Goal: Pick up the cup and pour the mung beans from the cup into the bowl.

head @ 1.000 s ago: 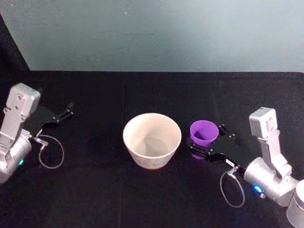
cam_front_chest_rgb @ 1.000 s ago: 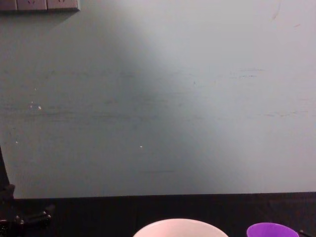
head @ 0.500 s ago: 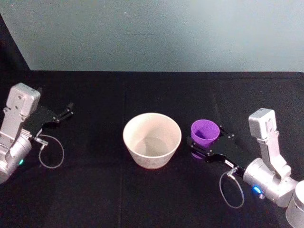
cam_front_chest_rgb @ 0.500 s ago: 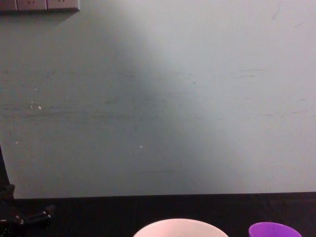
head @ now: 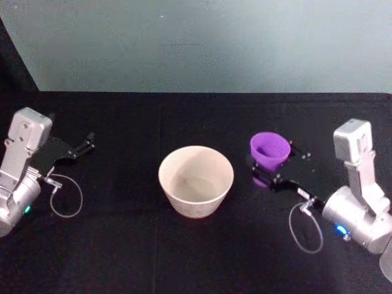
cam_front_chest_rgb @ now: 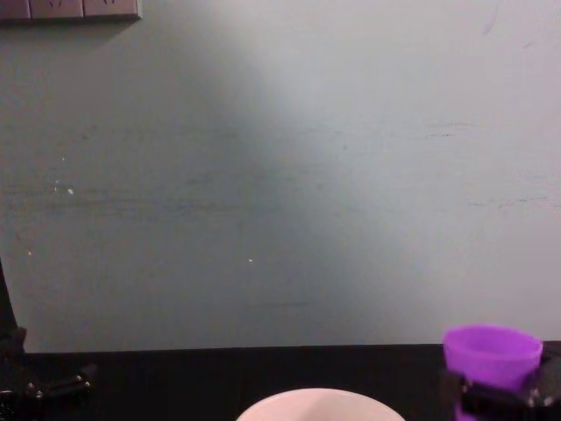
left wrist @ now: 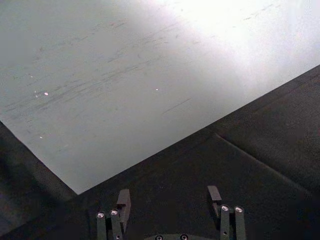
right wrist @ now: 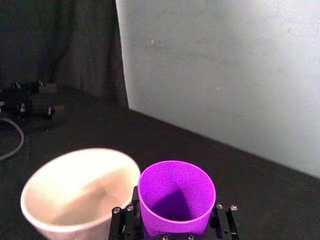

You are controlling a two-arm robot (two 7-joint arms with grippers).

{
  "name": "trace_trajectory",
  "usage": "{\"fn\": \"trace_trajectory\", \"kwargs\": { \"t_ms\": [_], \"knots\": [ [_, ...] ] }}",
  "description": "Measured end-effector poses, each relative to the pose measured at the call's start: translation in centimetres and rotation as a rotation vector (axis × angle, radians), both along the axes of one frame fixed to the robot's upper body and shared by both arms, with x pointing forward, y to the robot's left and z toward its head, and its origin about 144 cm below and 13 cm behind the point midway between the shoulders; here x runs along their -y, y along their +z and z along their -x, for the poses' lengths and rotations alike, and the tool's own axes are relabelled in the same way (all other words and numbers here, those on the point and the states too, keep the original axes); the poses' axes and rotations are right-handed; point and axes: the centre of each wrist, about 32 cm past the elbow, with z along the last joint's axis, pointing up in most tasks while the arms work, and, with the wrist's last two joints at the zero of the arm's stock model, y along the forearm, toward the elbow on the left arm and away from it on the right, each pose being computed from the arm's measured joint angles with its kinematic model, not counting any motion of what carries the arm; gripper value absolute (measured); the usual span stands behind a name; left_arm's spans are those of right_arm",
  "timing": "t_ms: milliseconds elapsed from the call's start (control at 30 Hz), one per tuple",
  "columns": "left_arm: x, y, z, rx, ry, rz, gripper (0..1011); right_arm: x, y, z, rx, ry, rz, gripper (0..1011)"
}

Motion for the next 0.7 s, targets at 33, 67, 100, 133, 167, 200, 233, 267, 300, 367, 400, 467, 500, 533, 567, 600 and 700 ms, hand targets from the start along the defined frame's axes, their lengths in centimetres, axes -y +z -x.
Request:
{"fn": "trace_trajectory", "kwargs": {
  "t_ms": [33,67,100,133,167,200,233,267,300,367,400,467,500,533,567,600,700],
  "knots": [
    [0.0,0.0,0.0,0.000,0.000,0.000,1000,0.0,0.3,0.0,0.006,-0.003,-0.001,737],
    [0.0,0.0,0.0,0.000,0.000,0.000,1000,0.0,0.8,0.0,0.015,-0.007,-0.001,736],
    [0.0,0.0,0.0,0.000,0.000,0.000,1000,-0.1,1.1,0.0,0.019,-0.007,-0.002,736],
    [0.0,0.0,0.0,0.000,0.000,0.000,1000,-0.1,1.4,-0.1,0.026,-0.008,-0.003,737],
    [0.0,0.0,0.0,0.000,0.000,0.000,1000,-0.2,1.7,-0.1,0.031,-0.009,-0.003,737],
    [0.0,0.0,0.0,0.000,0.000,0.000,1000,-0.2,2.3,-0.1,0.042,-0.011,-0.004,737],
    [0.0,0.0,0.0,0.000,0.000,0.000,1000,-0.3,2.5,-0.1,0.047,-0.011,-0.005,737],
    [0.0,0.0,0.0,0.000,0.000,0.000,1000,-0.4,2.9,-0.1,0.055,-0.012,-0.005,737],
    [0.0,0.0,0.0,0.000,0.000,0.000,1000,-0.4,3.1,-0.1,0.058,-0.012,-0.005,736],
    [0.0,0.0,0.0,0.000,0.000,0.000,1000,-0.5,3.3,-0.1,0.063,-0.013,-0.004,737],
    [0.0,0.0,0.0,0.000,0.000,0.000,1000,-0.6,3.3,-0.2,0.066,-0.016,-0.002,737],
    [0.0,0.0,0.0,0.000,0.000,0.000,1000,-0.7,3.3,-0.2,0.068,-0.018,-0.001,737],
    [0.0,0.0,0.0,0.000,0.000,0.000,1000,-0.7,3.3,-0.2,0.068,-0.019,-0.001,737],
    [0.0,0.0,0.0,0.000,0.000,0.000,1000,-0.6,3.3,-0.2,0.068,-0.019,-0.001,737],
    [0.0,0.0,0.0,0.000,0.000,0.000,1000,-0.6,3.3,-0.2,0.068,-0.019,-0.001,737],
    [0.0,0.0,0.0,0.000,0.000,0.000,1000,-0.6,3.3,-0.2,0.067,-0.019,-0.001,737],
    [0.0,0.0,0.0,0.000,0.000,0.000,1000,-0.6,3.3,-0.2,0.067,-0.019,-0.001,737]
  ]
}}
